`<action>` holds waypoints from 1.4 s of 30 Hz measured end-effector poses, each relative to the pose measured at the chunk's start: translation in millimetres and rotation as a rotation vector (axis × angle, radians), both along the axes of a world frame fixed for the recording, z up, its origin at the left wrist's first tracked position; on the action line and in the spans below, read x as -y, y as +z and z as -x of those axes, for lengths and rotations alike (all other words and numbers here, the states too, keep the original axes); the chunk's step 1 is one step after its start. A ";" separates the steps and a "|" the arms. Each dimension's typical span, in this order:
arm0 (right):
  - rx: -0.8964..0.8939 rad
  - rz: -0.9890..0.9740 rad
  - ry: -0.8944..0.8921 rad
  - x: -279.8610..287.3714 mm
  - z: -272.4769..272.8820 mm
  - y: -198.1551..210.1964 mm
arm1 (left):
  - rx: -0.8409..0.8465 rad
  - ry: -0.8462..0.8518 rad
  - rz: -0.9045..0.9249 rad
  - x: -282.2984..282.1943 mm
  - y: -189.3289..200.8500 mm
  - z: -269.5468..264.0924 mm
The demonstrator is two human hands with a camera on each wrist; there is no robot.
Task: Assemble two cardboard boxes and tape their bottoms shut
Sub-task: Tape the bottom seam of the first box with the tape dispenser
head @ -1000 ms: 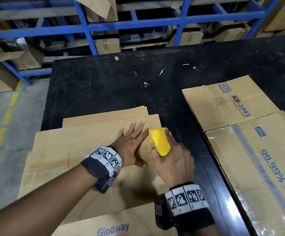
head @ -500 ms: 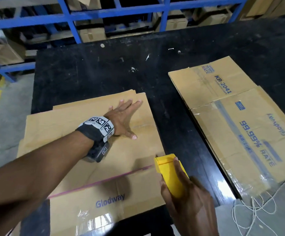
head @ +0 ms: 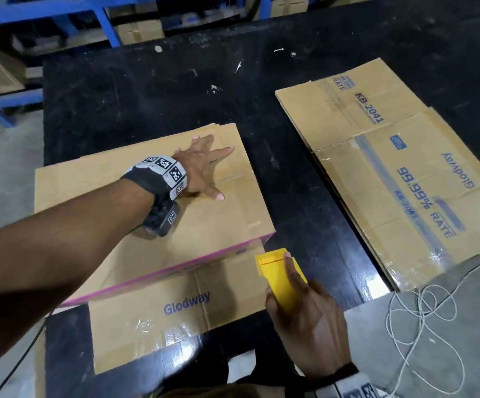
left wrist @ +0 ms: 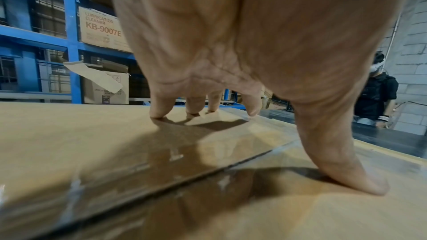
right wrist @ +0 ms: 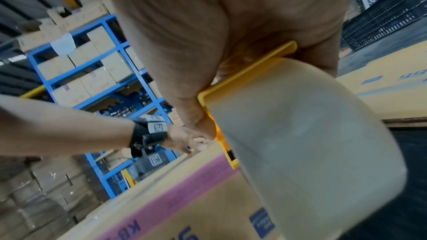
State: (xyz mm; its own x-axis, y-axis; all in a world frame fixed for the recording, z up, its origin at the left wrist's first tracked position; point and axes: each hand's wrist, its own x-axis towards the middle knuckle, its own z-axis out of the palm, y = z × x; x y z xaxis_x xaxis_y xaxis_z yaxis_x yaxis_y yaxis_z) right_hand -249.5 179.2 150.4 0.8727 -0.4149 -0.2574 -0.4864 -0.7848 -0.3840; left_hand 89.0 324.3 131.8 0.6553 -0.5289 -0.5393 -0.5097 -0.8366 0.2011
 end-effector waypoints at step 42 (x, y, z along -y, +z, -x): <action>0.801 -0.352 0.260 -159.3 -128.2 63.2 | -0.371 0.636 1.133 -192.1 117.0 63.1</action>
State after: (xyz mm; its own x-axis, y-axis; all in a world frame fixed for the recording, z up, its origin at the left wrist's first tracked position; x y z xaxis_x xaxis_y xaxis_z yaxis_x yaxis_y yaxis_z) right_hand -121.3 338.5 213.6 0.8999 -0.1922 0.3914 0.2049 -0.6059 -0.7687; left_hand 25.9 516.5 248.9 0.8635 -0.4590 -0.2092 0.1352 -0.1891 0.9726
